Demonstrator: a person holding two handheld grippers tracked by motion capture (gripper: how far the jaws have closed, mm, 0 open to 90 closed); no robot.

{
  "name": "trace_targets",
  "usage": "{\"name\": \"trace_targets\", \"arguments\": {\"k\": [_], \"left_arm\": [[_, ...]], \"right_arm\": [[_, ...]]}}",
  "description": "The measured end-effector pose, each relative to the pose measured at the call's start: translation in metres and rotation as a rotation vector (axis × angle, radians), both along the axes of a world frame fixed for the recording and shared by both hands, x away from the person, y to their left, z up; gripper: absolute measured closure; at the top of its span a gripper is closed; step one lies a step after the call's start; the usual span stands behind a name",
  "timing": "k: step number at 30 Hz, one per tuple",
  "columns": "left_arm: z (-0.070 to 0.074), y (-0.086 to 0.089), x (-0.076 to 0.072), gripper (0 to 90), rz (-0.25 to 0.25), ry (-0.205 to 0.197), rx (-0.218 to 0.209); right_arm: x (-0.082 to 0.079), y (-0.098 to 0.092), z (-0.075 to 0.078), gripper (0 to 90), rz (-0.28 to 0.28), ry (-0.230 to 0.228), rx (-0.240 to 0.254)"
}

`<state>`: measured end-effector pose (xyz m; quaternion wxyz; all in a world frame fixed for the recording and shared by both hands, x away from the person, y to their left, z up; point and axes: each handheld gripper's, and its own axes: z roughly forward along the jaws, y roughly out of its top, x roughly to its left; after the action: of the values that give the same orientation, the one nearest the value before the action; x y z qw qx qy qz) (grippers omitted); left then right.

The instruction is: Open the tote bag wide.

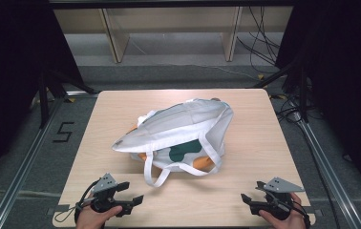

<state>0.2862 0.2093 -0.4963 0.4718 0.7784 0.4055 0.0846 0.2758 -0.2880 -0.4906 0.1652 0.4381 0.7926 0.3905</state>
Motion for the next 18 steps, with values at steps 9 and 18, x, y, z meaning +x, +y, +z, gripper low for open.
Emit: {"name": "trace_targets", "arguments": {"k": [9, 18], "left_arm": [[0.0001, 0.0003, 0.0003, 20.4, 0.002, -0.01, 0.007], [0.0005, 0.0002, 0.0001, 20.6, 0.002, -0.015, 0.015]], "right_arm": [[0.0007, -0.0004, -0.0004, 23.6, 0.006, -0.009, -0.005], [0.0013, -0.0006, -0.0005, 23.4, 0.013, -0.009, -0.009]]}}
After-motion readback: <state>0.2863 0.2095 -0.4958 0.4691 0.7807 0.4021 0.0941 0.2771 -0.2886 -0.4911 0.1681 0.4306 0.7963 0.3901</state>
